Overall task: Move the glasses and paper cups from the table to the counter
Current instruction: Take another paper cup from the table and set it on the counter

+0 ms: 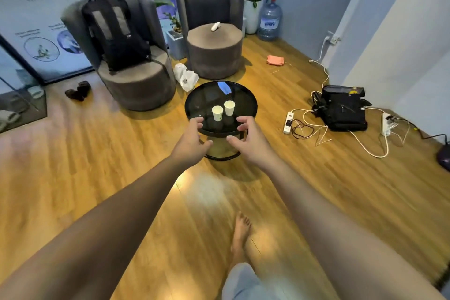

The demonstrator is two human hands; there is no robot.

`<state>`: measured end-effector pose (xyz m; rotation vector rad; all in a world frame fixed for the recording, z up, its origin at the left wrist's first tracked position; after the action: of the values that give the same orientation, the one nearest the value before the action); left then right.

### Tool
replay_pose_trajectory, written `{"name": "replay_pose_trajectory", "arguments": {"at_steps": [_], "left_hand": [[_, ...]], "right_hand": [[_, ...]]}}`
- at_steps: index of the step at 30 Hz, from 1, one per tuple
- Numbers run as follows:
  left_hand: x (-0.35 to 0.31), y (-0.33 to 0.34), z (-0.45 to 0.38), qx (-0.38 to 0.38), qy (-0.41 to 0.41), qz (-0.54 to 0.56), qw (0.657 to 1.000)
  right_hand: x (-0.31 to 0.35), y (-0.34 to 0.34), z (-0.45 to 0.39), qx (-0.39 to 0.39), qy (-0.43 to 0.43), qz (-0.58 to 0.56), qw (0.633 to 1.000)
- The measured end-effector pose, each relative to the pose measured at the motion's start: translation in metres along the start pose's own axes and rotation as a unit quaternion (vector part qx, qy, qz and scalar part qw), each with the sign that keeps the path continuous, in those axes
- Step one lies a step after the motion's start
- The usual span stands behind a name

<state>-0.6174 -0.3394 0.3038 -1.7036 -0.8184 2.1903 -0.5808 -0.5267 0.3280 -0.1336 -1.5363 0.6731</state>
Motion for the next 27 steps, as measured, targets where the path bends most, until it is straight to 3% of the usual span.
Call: {"name": "replay_pose_trajectory", "arguments": {"at_steps": [8, 15, 20, 27], "left_hand": [[0.028, 0.050, -0.159, 0.043, -0.069, -0.015, 0.997], [0.065, 0.071, -0.277, 0.056, -0.119, 0.019, 0.991], [0.113, 0.090, -0.362, 0.057, -0.153, 0.018, 0.986], [0.208, 0.138, -0.458, 0.115, -0.176, -0.021, 0.977]], "right_hand": [[-0.064, 0.008, -0.187, 0.037, 0.053, 0.014, 0.998], [-0.111, 0.032, -0.300, 0.065, 0.082, 0.009, 0.994], [-0.163, 0.066, -0.365, 0.040, 0.125, -0.005, 0.991], [-0.259, 0.140, -0.440, 0.043, 0.197, -0.009, 0.979]]}}
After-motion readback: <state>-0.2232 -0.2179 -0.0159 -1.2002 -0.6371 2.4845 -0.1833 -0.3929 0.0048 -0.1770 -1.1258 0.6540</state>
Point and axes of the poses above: each hand's wrist, its own z-axis away from the middle knuckle, its own y-axis out of the palm, x = y × z, the point moved 4 cm from there along -z, towards the middle knuckle, and after that the axes turned 1 degree about -y, right-handed, at the moved point
